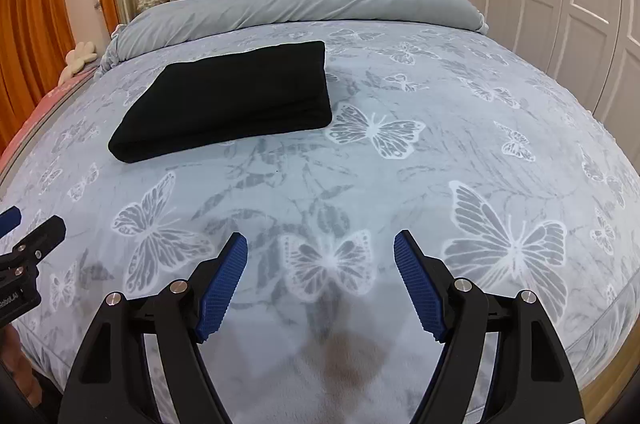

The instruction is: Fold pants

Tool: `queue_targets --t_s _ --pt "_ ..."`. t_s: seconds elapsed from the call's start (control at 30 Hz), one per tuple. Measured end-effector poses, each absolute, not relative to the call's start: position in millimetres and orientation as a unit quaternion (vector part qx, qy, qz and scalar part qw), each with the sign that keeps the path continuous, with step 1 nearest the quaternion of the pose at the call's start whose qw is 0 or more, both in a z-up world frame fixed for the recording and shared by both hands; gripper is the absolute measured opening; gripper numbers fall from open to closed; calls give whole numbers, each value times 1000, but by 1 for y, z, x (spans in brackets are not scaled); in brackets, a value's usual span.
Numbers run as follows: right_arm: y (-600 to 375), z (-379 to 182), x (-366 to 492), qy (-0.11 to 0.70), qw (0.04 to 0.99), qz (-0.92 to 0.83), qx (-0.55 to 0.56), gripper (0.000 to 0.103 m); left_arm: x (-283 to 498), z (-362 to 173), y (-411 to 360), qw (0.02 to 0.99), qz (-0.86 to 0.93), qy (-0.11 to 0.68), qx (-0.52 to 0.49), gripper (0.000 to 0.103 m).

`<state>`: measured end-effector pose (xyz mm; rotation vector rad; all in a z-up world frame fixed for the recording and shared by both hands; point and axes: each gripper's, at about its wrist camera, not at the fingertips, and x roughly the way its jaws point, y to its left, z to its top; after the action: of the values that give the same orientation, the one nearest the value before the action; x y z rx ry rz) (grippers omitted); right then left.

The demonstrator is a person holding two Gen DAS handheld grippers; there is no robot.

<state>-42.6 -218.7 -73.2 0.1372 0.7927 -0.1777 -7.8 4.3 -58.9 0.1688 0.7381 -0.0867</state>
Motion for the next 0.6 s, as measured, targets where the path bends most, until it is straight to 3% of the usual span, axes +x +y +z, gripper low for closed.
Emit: queue_targets --t_s 0.6 --pt "-218 -75 -43 385 917 -81 62 73 -6 -61 3 925 -44 369 75 98"
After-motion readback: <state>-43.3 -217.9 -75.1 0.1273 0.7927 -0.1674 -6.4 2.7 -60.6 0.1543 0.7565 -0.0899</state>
